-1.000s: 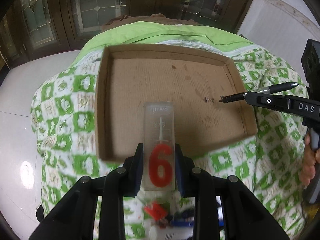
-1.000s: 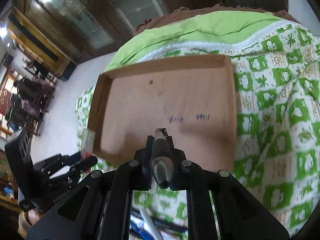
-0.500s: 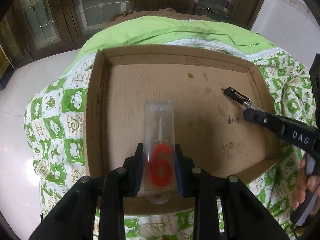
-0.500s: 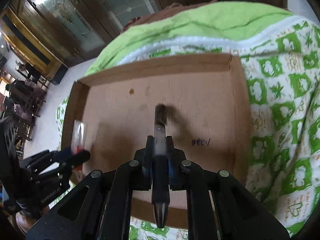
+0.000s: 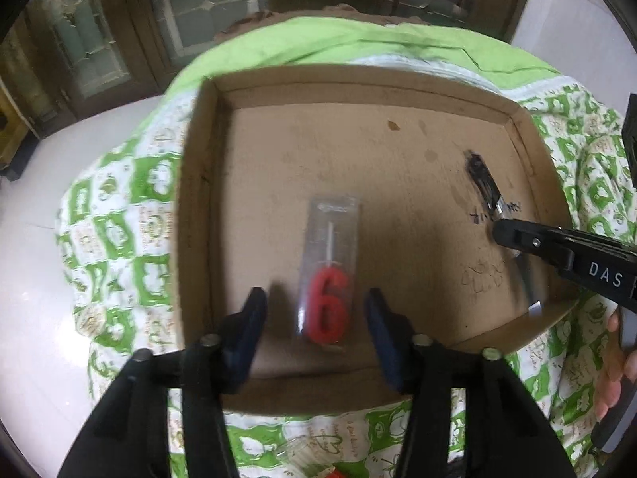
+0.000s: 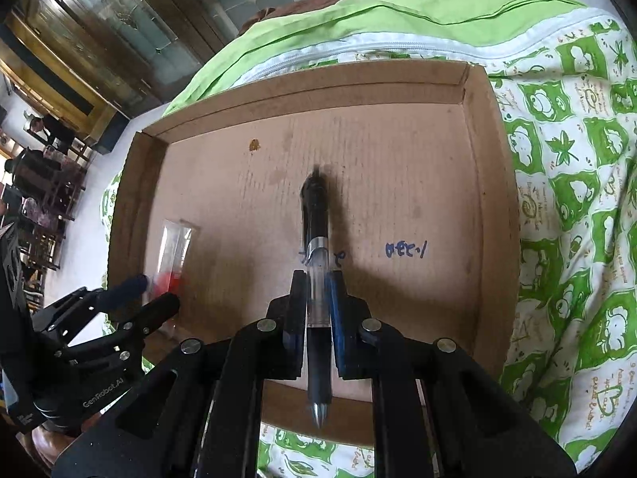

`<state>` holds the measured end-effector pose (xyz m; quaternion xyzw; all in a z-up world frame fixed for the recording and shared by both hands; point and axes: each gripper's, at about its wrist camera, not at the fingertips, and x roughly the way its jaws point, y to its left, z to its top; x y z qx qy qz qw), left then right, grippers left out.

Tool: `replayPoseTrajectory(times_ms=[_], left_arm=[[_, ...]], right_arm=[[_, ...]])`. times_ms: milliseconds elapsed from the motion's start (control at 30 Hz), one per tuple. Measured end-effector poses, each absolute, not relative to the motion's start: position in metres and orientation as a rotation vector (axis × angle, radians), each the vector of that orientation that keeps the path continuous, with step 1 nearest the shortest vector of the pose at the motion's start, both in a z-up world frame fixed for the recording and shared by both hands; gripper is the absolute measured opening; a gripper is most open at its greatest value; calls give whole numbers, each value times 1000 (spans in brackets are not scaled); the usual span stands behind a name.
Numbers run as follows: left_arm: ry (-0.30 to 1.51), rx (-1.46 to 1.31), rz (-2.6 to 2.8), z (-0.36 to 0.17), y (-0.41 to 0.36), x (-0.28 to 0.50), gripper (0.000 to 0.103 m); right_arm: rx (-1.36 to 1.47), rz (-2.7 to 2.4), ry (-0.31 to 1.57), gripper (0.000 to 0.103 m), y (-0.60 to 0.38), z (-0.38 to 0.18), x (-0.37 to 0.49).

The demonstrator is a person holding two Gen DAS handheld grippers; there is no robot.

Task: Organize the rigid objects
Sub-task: 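Carry candle and pen into the cardboard tray and open both grippers, then grasp the white square charger with the left gripper while the right returns to the items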

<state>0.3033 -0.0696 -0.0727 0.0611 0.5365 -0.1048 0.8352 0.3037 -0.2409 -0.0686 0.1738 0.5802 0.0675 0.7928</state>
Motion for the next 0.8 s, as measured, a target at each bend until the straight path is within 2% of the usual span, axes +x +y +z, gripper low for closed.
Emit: replayPoseTrajectory(times_ms=[167,300,500,600,667,800], left_arm=[[1124,115,-225,-64,-65,291,58],[1115,73,-231,-54,-55,270,63],[1099,49,-187,-37,-23,218,65],[1065,50,-174,-33,-1,181,67],[1051,54,-159,-38,13,160,69],[1129,-63,-120,-60,50,138,69]], right_arm=[[380,147,1221,11,-245,-57,294],[390,162,1196,11,-244,-41,279],[408,235,1152,11,-234,-16,230],[429,276,1135,23,-232,-9,198],[460,293,1124,47,-233,-7,178],[448,290,1112,48,-229,-5,150]])
